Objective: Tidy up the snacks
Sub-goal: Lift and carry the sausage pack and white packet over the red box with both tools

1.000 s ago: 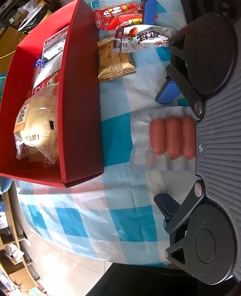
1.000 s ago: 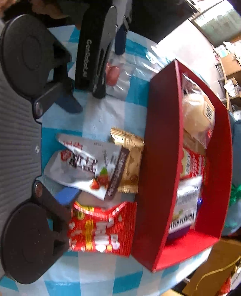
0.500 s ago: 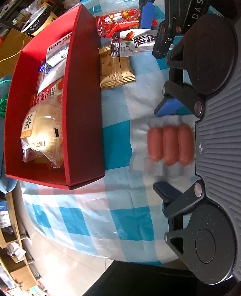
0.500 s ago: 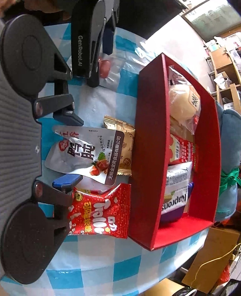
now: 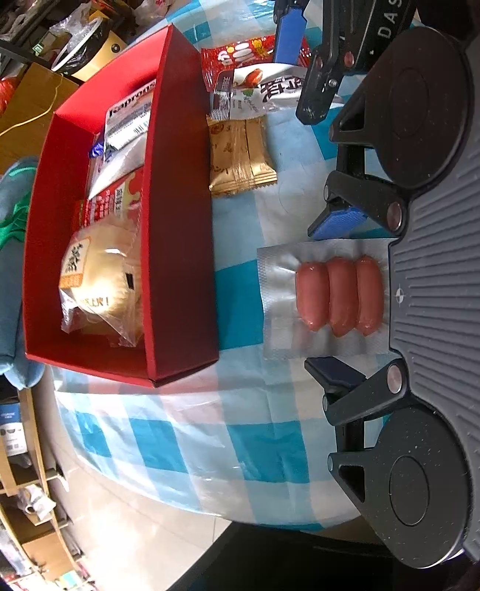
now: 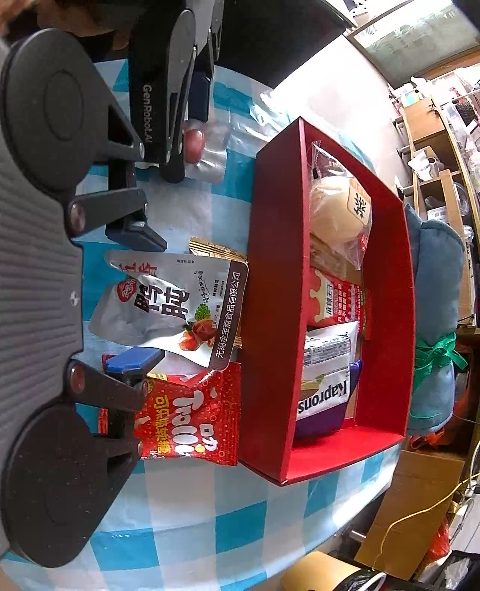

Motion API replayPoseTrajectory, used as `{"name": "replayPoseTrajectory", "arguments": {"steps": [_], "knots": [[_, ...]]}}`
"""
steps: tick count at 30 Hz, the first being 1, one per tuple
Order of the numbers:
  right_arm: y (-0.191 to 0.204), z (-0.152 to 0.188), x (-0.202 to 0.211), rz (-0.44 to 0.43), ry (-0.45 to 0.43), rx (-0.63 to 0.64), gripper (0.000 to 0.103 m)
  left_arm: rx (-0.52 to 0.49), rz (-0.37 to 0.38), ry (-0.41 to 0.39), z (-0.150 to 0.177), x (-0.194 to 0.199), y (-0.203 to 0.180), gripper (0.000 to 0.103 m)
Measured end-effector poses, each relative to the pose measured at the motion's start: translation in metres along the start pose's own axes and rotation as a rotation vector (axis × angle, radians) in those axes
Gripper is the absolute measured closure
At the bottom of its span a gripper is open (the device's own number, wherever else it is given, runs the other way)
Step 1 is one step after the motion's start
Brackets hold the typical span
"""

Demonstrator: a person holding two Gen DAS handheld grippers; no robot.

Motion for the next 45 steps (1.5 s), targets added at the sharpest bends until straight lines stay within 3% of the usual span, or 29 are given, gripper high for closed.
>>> {"name": "replayPoseTrajectory", "arguments": {"steps": [36,45], "knots": [[-0.006,-0.02,0.027,-0.008,-0.1,-0.025,0.053,-0.022,0.036,-0.124,-0.026,0.032,-0.023,0.028],[-0.016,-0.044,0.038,-0.015,-0.148,-0.053,0.053,-0.02,0.036,-0.182,-0.053,0.046,-0.03,0.028]]}}
Point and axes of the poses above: each gripper's, at about its wrist camera, not at the fingertips, and x roughly against the way its jaws point, y to its left, z to its underside, the point moved 8 cm from there along -x, roughly the way its jaws point, and after that the axes turned 2 degrees about x, right-handed, at the moved point
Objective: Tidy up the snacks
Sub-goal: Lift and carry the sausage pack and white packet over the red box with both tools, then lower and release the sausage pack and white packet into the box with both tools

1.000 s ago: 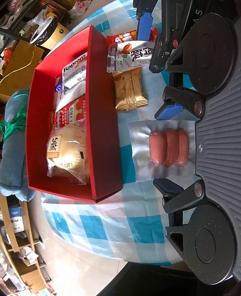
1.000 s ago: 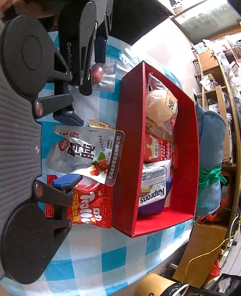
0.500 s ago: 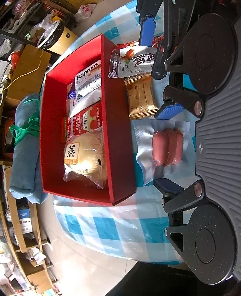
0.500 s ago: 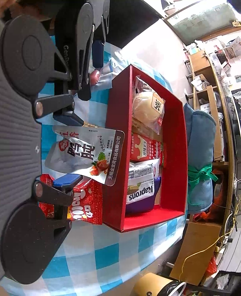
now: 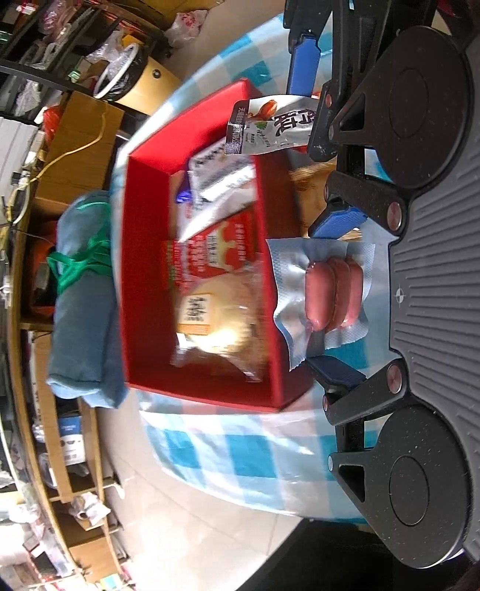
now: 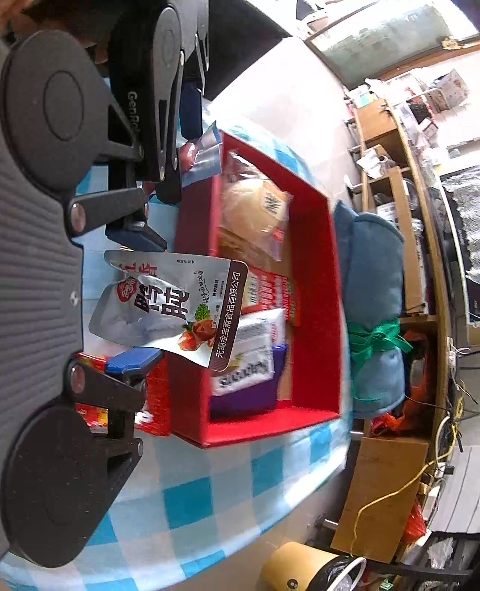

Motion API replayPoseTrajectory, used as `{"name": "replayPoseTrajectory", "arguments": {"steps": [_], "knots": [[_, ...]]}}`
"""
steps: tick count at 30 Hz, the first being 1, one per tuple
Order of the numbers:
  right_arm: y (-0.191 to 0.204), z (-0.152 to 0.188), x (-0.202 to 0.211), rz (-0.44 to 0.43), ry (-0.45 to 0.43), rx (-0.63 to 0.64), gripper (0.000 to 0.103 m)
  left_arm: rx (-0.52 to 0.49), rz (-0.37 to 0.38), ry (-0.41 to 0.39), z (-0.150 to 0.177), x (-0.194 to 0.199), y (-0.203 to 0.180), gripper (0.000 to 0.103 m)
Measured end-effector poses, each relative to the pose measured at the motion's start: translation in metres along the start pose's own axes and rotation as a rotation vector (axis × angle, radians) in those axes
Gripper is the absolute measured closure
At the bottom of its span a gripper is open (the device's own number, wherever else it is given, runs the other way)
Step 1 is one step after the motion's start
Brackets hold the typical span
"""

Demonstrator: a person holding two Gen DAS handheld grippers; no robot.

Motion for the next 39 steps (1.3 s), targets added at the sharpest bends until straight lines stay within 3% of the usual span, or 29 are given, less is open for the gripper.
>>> {"name": "replayPoseTrajectory", "arguments": {"steps": [11,17,31,39], "knots": [[-0.019,-0.054,-0.014,0.009,-0.038,-0.01,0.053,0.004,-0.026,-0.052,-0.054,-0.013,-0.008,0.029],[-0.034,-0.076,-0.046,-0.002,-0.005,-0.046,0.053,0.027,-0.048,-0.029,-0.075,-0.041,-0.009,0.029],[-0.052,-0.093,-0.091,0.03,0.028,-0.047,0.053,0.011,-0.127,-0.038,-0.093,-0.072,-0.01,0.028],[-0.054,-0.101,-0.099,0.057,0.025,-0.026,0.052,0.039,-0.127,-0.021,-0.1,-0.085,-0.007,0.028]]}}
Point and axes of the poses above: each gripper's, at about its wrist camera, not at the fingertips, and x roughly against the way its jaws point, y to its left, z to its underside, the point moved 8 cm from there along -x, roughly the way its jaws point, and after that the axes turned 2 degrees about x, right-handed, at the moved point
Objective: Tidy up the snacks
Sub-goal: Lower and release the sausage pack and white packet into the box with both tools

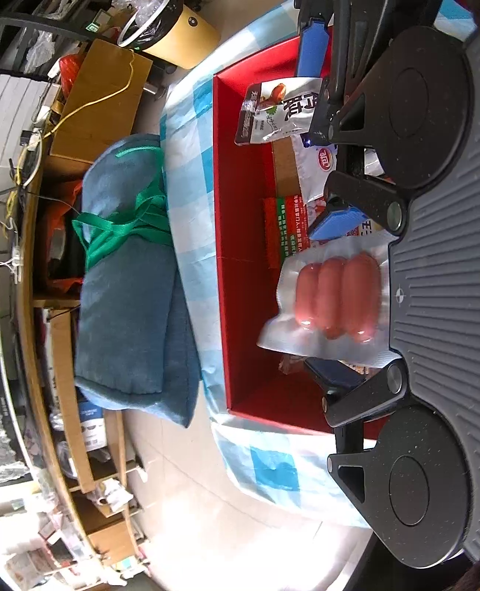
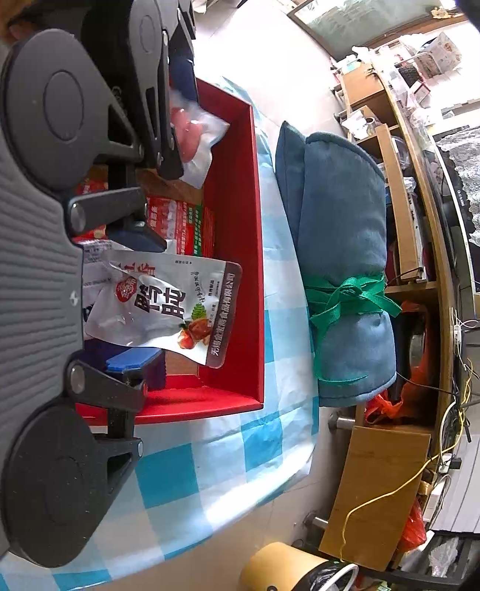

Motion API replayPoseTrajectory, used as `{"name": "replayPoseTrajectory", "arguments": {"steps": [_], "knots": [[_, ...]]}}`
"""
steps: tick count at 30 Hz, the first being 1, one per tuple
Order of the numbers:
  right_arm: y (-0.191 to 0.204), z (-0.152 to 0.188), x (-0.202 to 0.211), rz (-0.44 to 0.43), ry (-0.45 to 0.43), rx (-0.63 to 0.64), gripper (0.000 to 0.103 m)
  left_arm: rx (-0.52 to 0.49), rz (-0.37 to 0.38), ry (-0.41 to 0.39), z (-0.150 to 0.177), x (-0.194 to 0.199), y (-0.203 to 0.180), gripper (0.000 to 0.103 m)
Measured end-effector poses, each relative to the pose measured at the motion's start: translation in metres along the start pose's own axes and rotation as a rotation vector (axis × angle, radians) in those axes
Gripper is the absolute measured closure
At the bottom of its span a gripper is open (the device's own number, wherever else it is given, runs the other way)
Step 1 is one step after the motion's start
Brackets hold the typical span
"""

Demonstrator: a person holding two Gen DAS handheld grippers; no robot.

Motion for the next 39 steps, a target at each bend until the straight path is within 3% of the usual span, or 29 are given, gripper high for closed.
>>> {"name": "replayPoseTrajectory", "arguments": {"steps": [18,39], "knots": [[-0.008,-0.008,-0.016,0.03,0.013,0.019,0.047,0.015,-0.023,0.015,-0.004,-0.011,0.004,0.017],[-0.005,0.008,0.029,0.043,-0.036,0.058,0.039,-0.021,0.018,-0.052,0.003,0.027,0.001,0.013]]}}
Point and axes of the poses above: each gripper's, at about its wrist camera, not at the fingertips, and x roughly against the way its jaws point, y to its left, z to its underside, the point moved 8 cm from there along -x, roughly the way its jaws point, and after that the axes turned 2 degrees about x, right-handed, at the moved point
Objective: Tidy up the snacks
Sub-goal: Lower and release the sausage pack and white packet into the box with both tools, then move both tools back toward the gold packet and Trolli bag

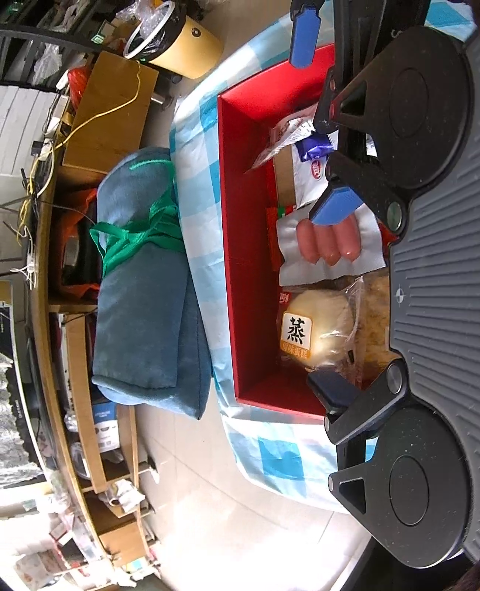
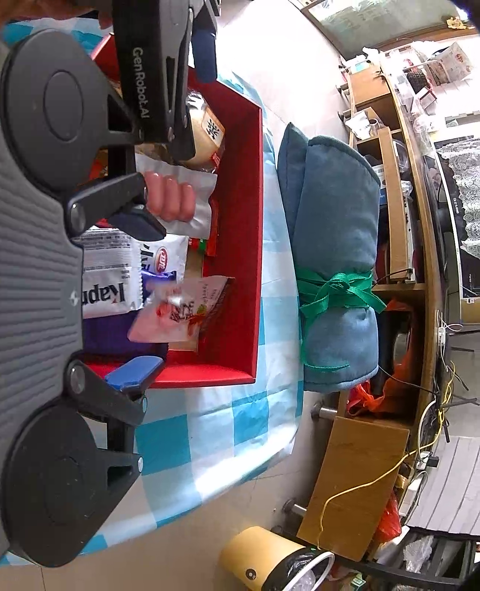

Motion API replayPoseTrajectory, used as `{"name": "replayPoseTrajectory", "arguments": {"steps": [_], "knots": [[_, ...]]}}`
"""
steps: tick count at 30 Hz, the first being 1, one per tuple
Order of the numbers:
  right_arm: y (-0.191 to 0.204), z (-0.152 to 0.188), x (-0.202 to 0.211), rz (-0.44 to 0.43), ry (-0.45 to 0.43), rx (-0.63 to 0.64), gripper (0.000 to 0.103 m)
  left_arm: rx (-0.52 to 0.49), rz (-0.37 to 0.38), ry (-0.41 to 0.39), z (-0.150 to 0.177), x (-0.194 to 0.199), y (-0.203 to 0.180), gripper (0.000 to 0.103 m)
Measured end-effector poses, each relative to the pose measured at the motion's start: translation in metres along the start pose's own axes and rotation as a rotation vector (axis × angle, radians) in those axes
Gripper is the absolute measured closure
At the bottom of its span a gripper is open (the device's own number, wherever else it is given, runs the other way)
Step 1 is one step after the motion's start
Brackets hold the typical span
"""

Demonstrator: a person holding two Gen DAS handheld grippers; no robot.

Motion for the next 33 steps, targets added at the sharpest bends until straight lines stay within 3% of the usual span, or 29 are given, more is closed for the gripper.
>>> {"name": "replayPoseTrajectory", "arguments": {"steps": [18,27,33], "knots": [[-0.001,0.035,0.033,-0.018,0.019,-0.028,0.039,-0.07,0.061,0.0,0.024,0.023,-0.012,0.013],[-0.002,0.07,0.061,-0.018,0.059,-0.026,0.039,-0.184,0.144,0.009,0.052,0.044,-0.029,0.013],[-0.017,0.097,0.07,-0.009,0.115,-0.049,0.038,-0.282,0.257,0.063,0.078,0.048,-0.047,0.014]]}}
Point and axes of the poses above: each gripper's, at about its wrist camera, not at the fingertips, and x roughly against the way its jaws point, y to its left, z to its underside, the point moved 8 cm from there along -x, roughly the way its jaws point, and after that the axes turned 2 degrees about x, right-handed, at the moved point
